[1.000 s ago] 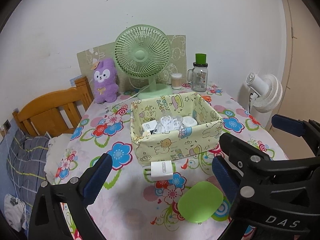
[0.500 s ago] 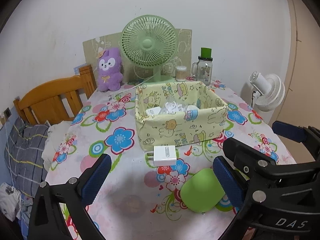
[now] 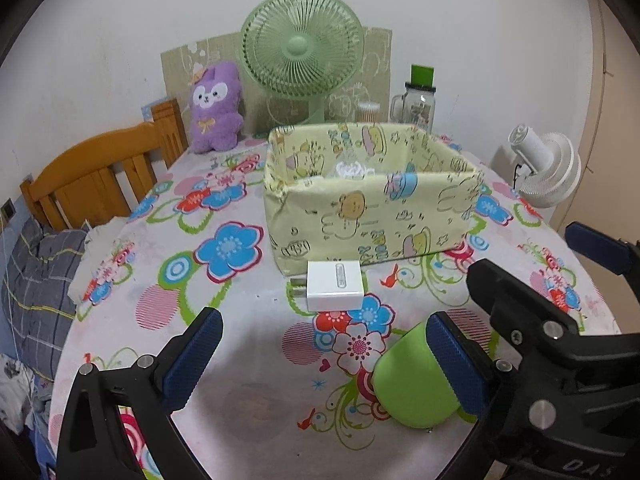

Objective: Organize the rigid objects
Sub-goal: 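Lower the left tool onto the white charger and close on it, then grasp the green rounded pad with the right tool while the left tool holds the charger, then carry the charger with the left tool while the right tool carries the green pad toward the box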

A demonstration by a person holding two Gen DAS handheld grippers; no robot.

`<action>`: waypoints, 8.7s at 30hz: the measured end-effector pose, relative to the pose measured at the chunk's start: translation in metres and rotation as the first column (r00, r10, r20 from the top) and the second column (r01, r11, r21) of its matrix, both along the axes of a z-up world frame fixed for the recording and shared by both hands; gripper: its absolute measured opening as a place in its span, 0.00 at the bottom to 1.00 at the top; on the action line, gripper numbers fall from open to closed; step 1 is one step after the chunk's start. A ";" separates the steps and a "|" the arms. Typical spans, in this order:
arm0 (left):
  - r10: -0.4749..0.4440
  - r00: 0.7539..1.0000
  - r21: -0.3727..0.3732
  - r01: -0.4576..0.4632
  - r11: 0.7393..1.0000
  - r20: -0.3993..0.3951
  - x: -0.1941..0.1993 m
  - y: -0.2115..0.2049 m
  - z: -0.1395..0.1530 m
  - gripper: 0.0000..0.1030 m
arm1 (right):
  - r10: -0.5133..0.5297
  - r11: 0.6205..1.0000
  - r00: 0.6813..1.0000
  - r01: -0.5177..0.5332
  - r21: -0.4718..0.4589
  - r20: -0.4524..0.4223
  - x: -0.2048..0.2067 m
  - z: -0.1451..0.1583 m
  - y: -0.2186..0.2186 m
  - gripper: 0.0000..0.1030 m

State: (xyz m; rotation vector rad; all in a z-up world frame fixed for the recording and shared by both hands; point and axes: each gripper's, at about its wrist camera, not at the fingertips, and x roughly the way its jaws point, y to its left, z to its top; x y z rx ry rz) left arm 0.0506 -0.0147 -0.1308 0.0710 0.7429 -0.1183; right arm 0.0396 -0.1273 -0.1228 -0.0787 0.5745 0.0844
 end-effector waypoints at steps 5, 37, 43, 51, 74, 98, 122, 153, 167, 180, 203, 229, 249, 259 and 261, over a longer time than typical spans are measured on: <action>-0.002 1.000 0.004 0.003 1.000 -0.027 0.013 -0.003 -0.013 1.00 | 0.003 1.000 0.999 -0.002 0.020 -0.050 0.015 -0.013 -0.003 0.98; 0.002 0.987 0.024 0.002 1.000 -0.159 0.082 -0.015 -0.057 0.98 | -0.064 0.994 0.977 0.081 0.075 -0.201 0.084 -0.057 -0.019 0.98; -0.011 0.987 0.015 0.014 1.000 -0.161 0.085 -0.017 -0.057 0.87 | -0.085 0.989 0.973 0.108 0.097 -0.212 0.089 -0.060 -0.023 0.98; -0.031 0.986 -0.019 0.028 0.999 -0.166 0.084 -0.015 -0.056 0.61 | -0.094 0.985 0.971 0.123 0.120 -0.220 0.089 -0.060 -0.026 0.98; 0.006 0.993 0.005 -0.006 1.000 -0.119 0.031 0.006 -0.043 0.61 | 0.004 0.995 0.976 0.018 0.098 -0.219 0.051 -0.055 0.002 0.98; 0.037 0.994 0.024 -0.035 0.999 -0.100 -0.028 0.016 -0.043 0.61 | 0.070 0.997 0.964 -0.063 0.033 -0.257 0.013 -0.063 0.013 0.98; 0.042 0.994 0.113 -0.031 0.993 -0.099 -0.038 0.026 -0.055 0.61 | 0.132 0.991 0.925 -0.133 0.024 -0.355 0.027 -0.090 0.026 1.00; 0.001 0.991 0.107 0.014 0.994 -0.137 -0.016 0.004 -0.054 0.61 | 0.255 0.929 0.890 -0.334 -0.159 -0.378 0.040 -0.084 0.000 0.99; -0.019 0.989 0.128 0.038 0.991 -0.144 0.000 -0.012 -0.053 0.61 | 0.367 0.905 0.835 -0.422 -0.051 -0.410 0.049 -0.087 -0.013 0.99; -0.015 0.990 0.121 0.033 0.992 -0.142 0.005 -0.014 -0.052 0.61 | 0.304 0.938 0.871 -0.344 -0.035 -0.386 0.046 -0.086 -0.017 0.92; -0.029 0.994 0.136 0.044 0.990 -0.107 -0.004 -0.021 -0.044 0.61 | 0.111 0.991 0.939 -0.129 -0.034 -0.326 0.039 -0.064 -0.036 0.92; -0.045 0.996 0.104 0.052 0.993 -0.072 -0.017 -0.029 -0.014 0.61 | 0.057 0.998 0.963 -0.057 0.006 -0.263 0.010 -0.030 -0.020 0.92; -0.016 1.000 0.102 0.015 0.995 0.008 -0.007 -0.021 0.040 0.61 | 0.050 0.999 0.983 -0.051 -0.001 -0.177 0.015 0.027 -0.012 0.92; -0.003 0.999 0.092 -0.001 0.996 0.035 0.006 -0.017 0.057 0.61 | 0.058 0.998 0.987 -0.057 0.007 -0.151 0.027 0.048 -0.009 0.92; -0.004 0.999 0.092 0.000 0.996 0.038 0.009 -0.017 0.060 0.61 | 0.064 0.998 0.988 -0.063 0.006 -0.140 0.030 0.052 -0.008 0.92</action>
